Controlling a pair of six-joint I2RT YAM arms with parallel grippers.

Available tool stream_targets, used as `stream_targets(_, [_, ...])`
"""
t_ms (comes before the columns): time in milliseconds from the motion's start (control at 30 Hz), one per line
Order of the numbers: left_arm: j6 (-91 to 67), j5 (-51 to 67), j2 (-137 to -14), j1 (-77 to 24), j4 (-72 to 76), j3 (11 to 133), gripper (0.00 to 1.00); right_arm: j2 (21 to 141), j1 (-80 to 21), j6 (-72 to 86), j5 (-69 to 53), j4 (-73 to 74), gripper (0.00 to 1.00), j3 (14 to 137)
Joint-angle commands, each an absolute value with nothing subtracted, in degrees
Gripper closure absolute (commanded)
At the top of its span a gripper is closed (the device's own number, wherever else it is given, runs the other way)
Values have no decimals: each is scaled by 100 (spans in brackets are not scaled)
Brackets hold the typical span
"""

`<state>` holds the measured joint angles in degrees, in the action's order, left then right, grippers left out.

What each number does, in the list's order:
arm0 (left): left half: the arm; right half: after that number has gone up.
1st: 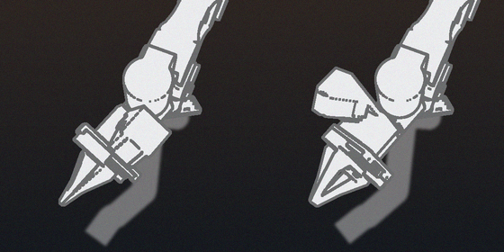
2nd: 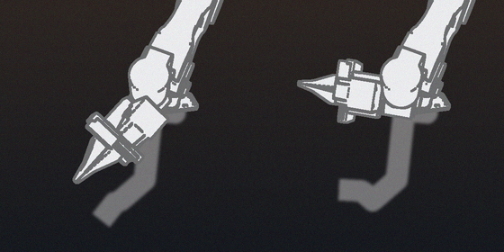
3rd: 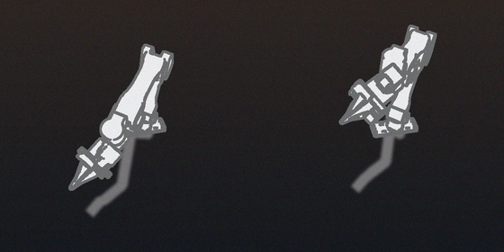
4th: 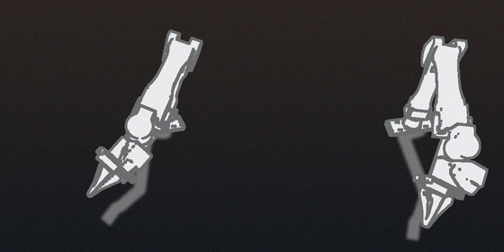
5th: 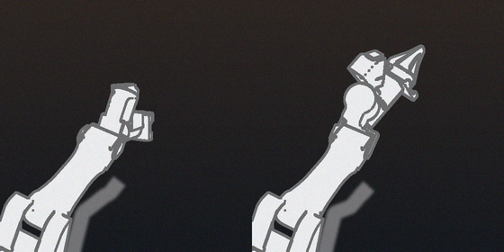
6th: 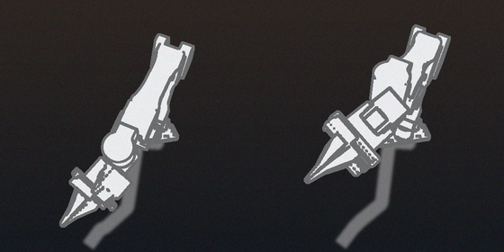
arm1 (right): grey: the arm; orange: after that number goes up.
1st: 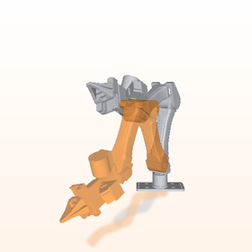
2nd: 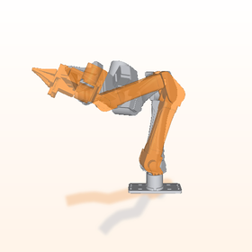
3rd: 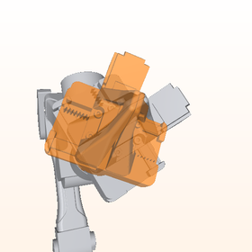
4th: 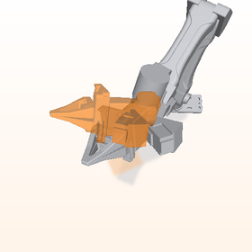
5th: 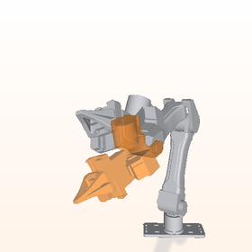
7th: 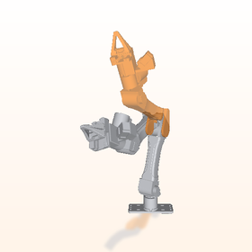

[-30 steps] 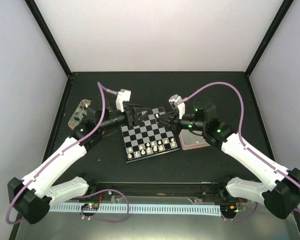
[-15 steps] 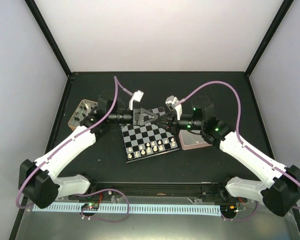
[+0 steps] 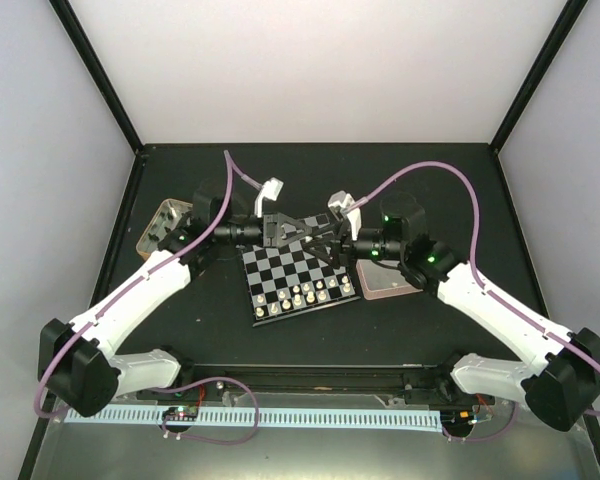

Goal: Set up the chess pieces on the board
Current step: Place the chess piece on the chessboard.

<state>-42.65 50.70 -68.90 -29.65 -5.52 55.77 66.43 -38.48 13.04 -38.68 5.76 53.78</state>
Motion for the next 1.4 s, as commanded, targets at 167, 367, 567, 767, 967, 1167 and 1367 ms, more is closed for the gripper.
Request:
stream_targets(167, [-3367,3571,-6419,-2883,-1446,5493,98,6490,-3810,1758,-2675,568,39,5142])
stream_targets(367, [-2827,1509,-6132,-2929,-2021,5069,99,6265,-3695,2366,-1549,491,35,4781])
stream_targets(567, [-2796,350,-6267,-3236,-2328,4723,98,6424,-3560,2726,-897,677,35,4694])
stream_targets(767, [-2931,155,-6624,-3432,-2170,4357,98,6612,-3519,2907,-634,775,35,4734])
stream_targets(967, [-2848,-252,-7070,-3699,-2324,4350,99,6725,-3490,2954,-550,852,35,4770])
stream_targets(1167, [-2971,-647,-7387,-3984,-2538,4321,98,6823,-3463,2980,-527,914,35,4801])
stream_targets(1367, [-3022,-731,-7668,-4160,-2561,4223,98,6938,-3450,2991,-554,973,35,4842])
